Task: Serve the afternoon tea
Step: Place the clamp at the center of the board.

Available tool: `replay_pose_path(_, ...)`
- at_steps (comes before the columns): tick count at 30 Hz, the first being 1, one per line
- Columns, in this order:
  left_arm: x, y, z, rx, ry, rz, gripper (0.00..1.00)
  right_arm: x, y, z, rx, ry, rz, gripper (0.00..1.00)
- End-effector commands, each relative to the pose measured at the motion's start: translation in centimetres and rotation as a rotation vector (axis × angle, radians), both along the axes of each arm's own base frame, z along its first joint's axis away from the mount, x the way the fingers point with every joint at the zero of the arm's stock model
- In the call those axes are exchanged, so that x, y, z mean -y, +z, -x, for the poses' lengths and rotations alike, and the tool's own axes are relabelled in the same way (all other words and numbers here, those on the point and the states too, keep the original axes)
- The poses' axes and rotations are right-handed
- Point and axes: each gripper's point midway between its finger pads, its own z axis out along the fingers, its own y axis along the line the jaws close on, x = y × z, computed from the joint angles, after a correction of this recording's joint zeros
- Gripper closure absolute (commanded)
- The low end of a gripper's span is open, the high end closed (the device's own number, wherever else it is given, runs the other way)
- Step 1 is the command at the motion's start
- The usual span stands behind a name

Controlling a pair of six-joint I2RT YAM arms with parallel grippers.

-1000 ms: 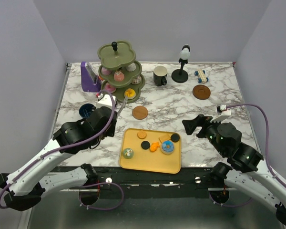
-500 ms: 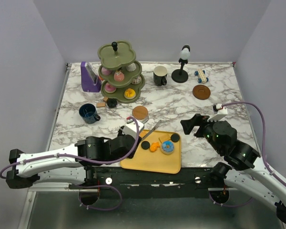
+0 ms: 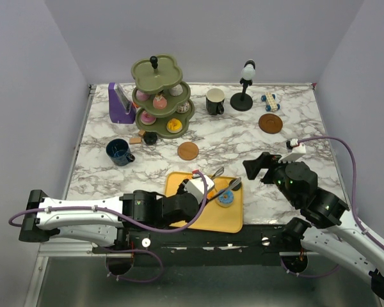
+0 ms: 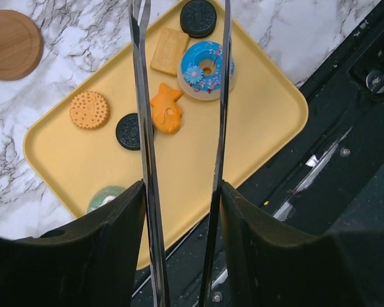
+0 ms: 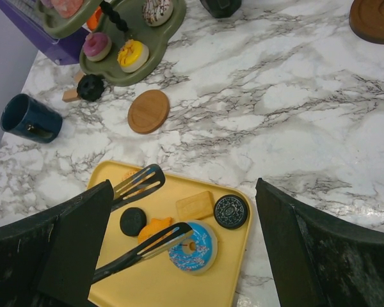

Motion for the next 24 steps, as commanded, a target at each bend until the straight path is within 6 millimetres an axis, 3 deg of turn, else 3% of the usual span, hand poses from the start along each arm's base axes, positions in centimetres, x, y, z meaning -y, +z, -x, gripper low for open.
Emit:
replay_pose_path(1,0.0,0.6,-1.0,0.041,0.071,0.07,0.43,0.3,-0.2,-0.1,0.0,-0.017,0.013,0.0)
replay_pose_path(9,0.2,-0.5,-4.2,0.163,0.22,0.109,0.4,-0.1,-0.5,-0.1,-0.015,-0.013,-0.011,0.0)
replay_pose_path(15,1.9,-0.8,-7.6,0.183,0.264,0.235,0.4,-0.9,-1.2,-0.1,-0.046,-0.002,-0.037,0.0)
replay_pose_path(20,4.0,-1.0,-12.8,0.169,0.275,0.202,0.4,-0.5,-0.6,-0.2,-0.028,-0.015,-0.039,0.0)
replay_pose_path(24,7.2,-1.9,-16.6,0.147,0.24,0.102,0.41,-0.1,0.1,-0.1,-0.012,-0.023,-0.034,0.0)
